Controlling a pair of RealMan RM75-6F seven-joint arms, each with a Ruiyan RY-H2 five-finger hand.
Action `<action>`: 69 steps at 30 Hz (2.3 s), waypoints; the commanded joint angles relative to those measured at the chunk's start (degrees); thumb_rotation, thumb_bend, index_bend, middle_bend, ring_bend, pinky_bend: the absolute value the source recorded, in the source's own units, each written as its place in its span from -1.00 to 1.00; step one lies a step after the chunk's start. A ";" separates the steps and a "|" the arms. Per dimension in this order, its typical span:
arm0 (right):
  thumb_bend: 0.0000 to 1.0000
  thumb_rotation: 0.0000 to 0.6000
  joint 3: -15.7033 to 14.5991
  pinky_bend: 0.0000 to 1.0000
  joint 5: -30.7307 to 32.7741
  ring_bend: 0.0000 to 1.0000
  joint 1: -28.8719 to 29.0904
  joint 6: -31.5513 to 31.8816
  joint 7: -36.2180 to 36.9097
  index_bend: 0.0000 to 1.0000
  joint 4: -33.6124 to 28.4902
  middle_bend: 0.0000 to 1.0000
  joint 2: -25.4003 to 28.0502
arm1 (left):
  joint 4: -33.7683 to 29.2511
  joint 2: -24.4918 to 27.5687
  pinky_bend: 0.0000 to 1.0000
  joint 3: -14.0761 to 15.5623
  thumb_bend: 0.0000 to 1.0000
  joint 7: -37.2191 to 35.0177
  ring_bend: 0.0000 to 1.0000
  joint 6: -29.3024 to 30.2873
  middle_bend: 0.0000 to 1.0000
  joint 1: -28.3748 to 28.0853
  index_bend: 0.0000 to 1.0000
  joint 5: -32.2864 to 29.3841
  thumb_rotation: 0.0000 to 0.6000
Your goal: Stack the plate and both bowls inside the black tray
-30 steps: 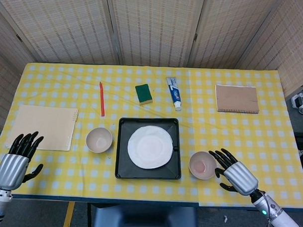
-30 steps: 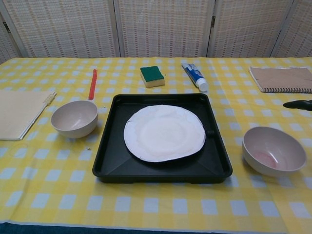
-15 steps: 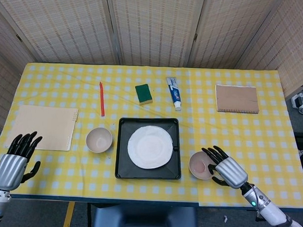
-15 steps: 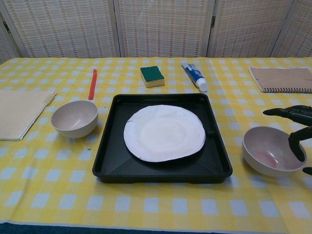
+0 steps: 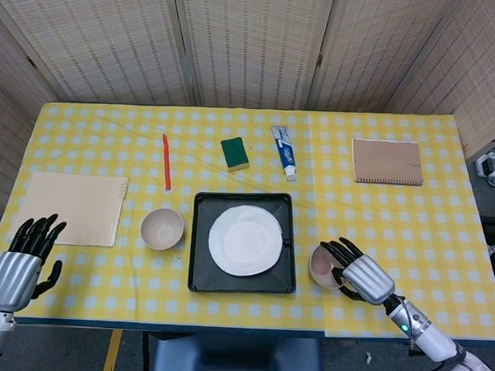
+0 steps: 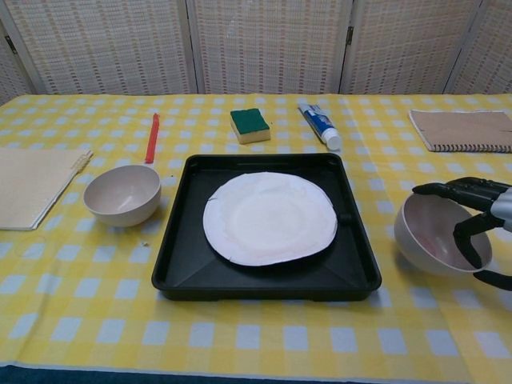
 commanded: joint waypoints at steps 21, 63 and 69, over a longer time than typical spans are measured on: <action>-0.12 1.00 5.88 -1.00 2.59 -1.00 9.14 -7.62 -3.59 0.33 -20.75 -1.00 9.63 | -1.09 0.11 -1.00 0.14 0.19 0.44 -1.00 -0.61 -1.00 0.15 -1.00 -0.66 1.00; -0.12 1.00 15.91 -1.00 24.19 -1.00 25.67 -34.04 -20.51 0.00 -18.82 -1.00 -4.38 | -1.16 1.20 -1.00 -0.16 0.19 -1.49 -1.00 -0.61 -1.00 0.36 -1.00 -1.16 1.00; -0.12 1.00 16.03 -1.00 26.04 -1.00 25.66 -34.04 -22.08 -0.37 -20.01 -1.00 -3.97 | -1.75 1.39 -1.00 -0.04 0.18 -1.43 -1.00 -0.01 -1.00 0.62 -1.00 -0.72 1.00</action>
